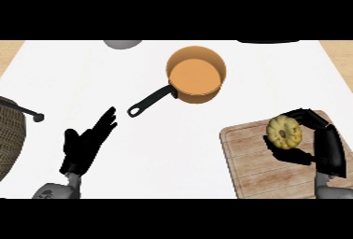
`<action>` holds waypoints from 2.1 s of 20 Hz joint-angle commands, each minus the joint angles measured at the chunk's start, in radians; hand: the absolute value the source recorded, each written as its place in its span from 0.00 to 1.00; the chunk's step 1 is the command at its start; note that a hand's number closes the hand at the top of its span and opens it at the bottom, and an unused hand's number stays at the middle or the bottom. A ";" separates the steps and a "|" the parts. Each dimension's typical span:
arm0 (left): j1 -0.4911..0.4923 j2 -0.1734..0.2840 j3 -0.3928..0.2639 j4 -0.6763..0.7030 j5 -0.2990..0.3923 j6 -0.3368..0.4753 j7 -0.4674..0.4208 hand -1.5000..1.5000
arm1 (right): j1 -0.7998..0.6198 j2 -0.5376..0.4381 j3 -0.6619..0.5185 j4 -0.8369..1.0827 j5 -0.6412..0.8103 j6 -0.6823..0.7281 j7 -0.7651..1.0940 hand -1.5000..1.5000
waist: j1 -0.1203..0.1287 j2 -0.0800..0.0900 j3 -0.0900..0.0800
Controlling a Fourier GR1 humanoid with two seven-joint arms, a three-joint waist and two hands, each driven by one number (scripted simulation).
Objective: Pick the squash from the cutting board and place it in the pot
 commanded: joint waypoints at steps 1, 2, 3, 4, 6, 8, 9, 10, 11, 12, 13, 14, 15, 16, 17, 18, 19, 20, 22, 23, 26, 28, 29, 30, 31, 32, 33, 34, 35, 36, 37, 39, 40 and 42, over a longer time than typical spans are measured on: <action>0.004 0.002 0.004 0.018 -0.001 -0.012 0.013 0.50 | 0.075 -0.049 0.049 -0.284 0.112 -0.031 0.205 1.00 | 0.009 0.006 0.001; 0.014 -0.014 -0.002 0.042 -0.009 -0.008 -0.022 0.50 | 0.070 -0.046 0.076 -0.334 0.162 -0.044 0.254 1.00 | 0.012 0.007 0.000; 0.003 0.005 0.005 0.025 -0.005 -0.015 0.012 0.50 | 0.067 -0.054 0.102 -0.398 0.204 -0.037 0.328 1.00 | 0.012 0.006 0.000; -0.006 -0.021 -0.009 0.029 -0.010 -0.014 -0.004 0.50 | 0.017 -0.079 0.090 -0.412 0.225 -0.012 0.418 1.00 | 0.020 0.009 0.001; -0.023 0.013 0.016 0.047 0.000 -0.050 -0.001 0.50 | -0.050 -0.053 0.148 -0.440 0.321 -0.014 0.522 1.00 | 0.030 0.012 0.001; -0.033 -0.068 -0.030 0.061 -0.045 0.018 -0.011 0.50 | -0.115 -0.107 0.134 -0.520 0.335 0.082 0.670 1.00 | 0.024 0.011 0.001; -0.020 -0.026 -0.001 0.040 -0.025 -0.026 -0.006 0.50 | -0.179 -0.087 0.125 -0.476 0.339 0.090 0.699 1.00 | 0.035 0.013 0.002; -0.014 -0.025 -0.002 0.052 -0.032 -0.021 -0.021 0.50 | -0.193 -0.108 0.150 -0.524 0.381 0.128 0.769 1.00 | 0.034 0.012 0.002; -0.059 -0.017 0.016 0.063 -0.013 -0.042 0.001 0.50 | -0.262 -0.073 0.185 -0.509 0.433 0.126 0.850 1.00 | 0.036 0.013 0.002; -0.057 -0.008 0.025 0.097 -0.019 -0.056 -0.036 0.50 | -0.374 -0.097 0.136 -0.426 0.392 0.162 0.839 1.00 | 0.042 0.015 0.002; -0.054 -0.021 0.010 0.045 -0.018 -0.040 0.021 0.50 | -0.448 -0.078 0.152 -0.399 0.413 0.174 0.899 1.00 | 0.048 0.014 0.002; -0.063 -0.030 0.010 0.043 -0.031 -0.019 0.018 0.50 | -0.518 -0.100 0.141 -0.348 0.395 0.221 0.913 1.00 | 0.051 0.015 0.002; -0.068 -0.033 0.013 0.060 -0.031 -0.028 -0.002 0.50 | -0.540 -0.105 0.166 -0.361 0.403 0.267 0.953 1.00 | 0.046 0.014 0.002; -0.015 -0.017 -0.003 0.014 -0.024 -0.050 0.016 0.50 | -0.615 -0.098 0.151 -0.286 0.391 0.278 0.961 1.00 | 0.056 0.014 0.002; -0.076 -0.032 0.022 0.063 -0.023 -0.036 0.012 0.50 | -0.649 -0.090 0.171 -0.244 0.408 0.290 0.968 1.00 | 0.049 0.016 0.002; -0.065 -0.032 0.005 0.032 -0.034 -0.030 0.048 0.50 | -0.650 -0.084 0.185 -0.198 0.415 0.303 0.962 1.00 | 0.050 0.015 0.003; -0.043 -0.047 -0.002 0.048 -0.040 -0.034 -0.005 0.50 | -0.716 -0.052 0.208 -0.157 0.434 0.302 0.989 1.00 | 0.053 0.016 0.002; -0.079 -0.035 0.021 0.091 -0.026 -0.049 0.001 0.50 | -0.790 -0.084 0.161 -0.053 0.400 0.333 0.955 1.00 | 0.059 0.020 0.002; -0.022 -0.063 -0.018 0.040 -0.066 -0.016 -0.026 0.50 | -0.835 -0.037 0.207 0.005 0.442 0.335 0.988 1.00 | 0.057 0.017 0.003; -0.039 -0.029 0.015 0.068 -0.033 -0.063 -0.044 0.50 | -0.902 -0.068 0.166 0.128 0.440 0.336 0.941 1.00 | 0.071 0.023 0.002; -0.047 -0.041 0.005 0.036 -0.054 -0.035 0.015 0.50 | -0.937 -0.012 0.193 0.286 0.466 0.299 0.868 1.00 | 0.063 0.021 0.003; -0.077 -0.038 0.021 0.071 -0.047 -0.050 0.001 0.50 | -1.008 -0.006 0.199 0.394 0.489 0.315 0.863 1.00 | 0.066 0.024 0.003; -0.069 -0.042 0.008 0.075 -0.048 -0.061 -0.002 0.50 | -0.990 -0.008 0.231 0.421 0.540 0.298 0.864 1.00 | 0.063 0.024 0.003; -0.026 -0.016 0.013 0.010 -0.028 -0.078 0.024 0.50 | -0.992 -0.002 0.278 0.431 0.571 0.338 0.899 1.00 | 0.074 0.021 0.003; -0.049 -0.022 0.030 0.050 -0.026 -0.077 -0.003 0.50 | -1.043 -0.011 0.280 0.466 0.588 0.364 0.911 1.00 | 0.068 0.022 0.002; -0.069 -0.069 -0.007 0.054 -0.062 -0.032 0.007 0.50 | -1.054 -0.023 0.305 0.517 0.621 0.377 0.909 1.00 | 0.072 0.026 0.002; -0.039 -0.047 -0.002 0.026 -0.044 -0.060 0.007 0.50 | -1.047 -0.005 0.341 0.559 0.654 0.374 0.910 1.00 | 0.084 0.027 0.002; -0.027 -0.056 -0.007 0.022 -0.042 -0.058 0.006 0.50 | -1.093 0.023 0.350 0.595 0.668 0.400 0.953 1.00 | 0.084 0.024 0.002; -0.063 -0.053 0.000 0.031 -0.052 -0.045 0.034 0.50 | -1.158 0.013 0.335 0.651 0.660 0.452 0.957 1.00 | 0.085 0.027 0.002; -0.068 -0.052 0.011 0.023 -0.036 -0.058 0.030 0.50 | -1.139 -0.007 0.325 0.691 0.652 0.460 0.905 1.00 | 0.073 0.025 0.003; -0.063 -0.052 0.005 0.048 -0.061 -0.049 -0.001 0.50 | -1.128 0.066 0.316 0.765 0.654 0.393 0.920 1.00 | 0.079 0.029 0.003; -0.012 -0.039 0.002 0.029 -0.047 -0.074 -0.010 0.50 | -1.199 0.082 0.249 0.813 0.576 0.528 0.975 1.00 | 0.084 0.025 0.002; -0.070 -0.070 -0.021 0.025 -0.072 -0.042 0.027 0.50 | -1.178 0.102 0.236 0.874 0.567 0.527 1.000 1.00 | 0.091 0.034 0.003; -0.045 -0.066 0.001 0.021 -0.052 -0.043 0.024 0.50 | -1.163 0.144 0.186 0.926 0.553 0.476 1.082 1.00 | 0.085 0.030 0.003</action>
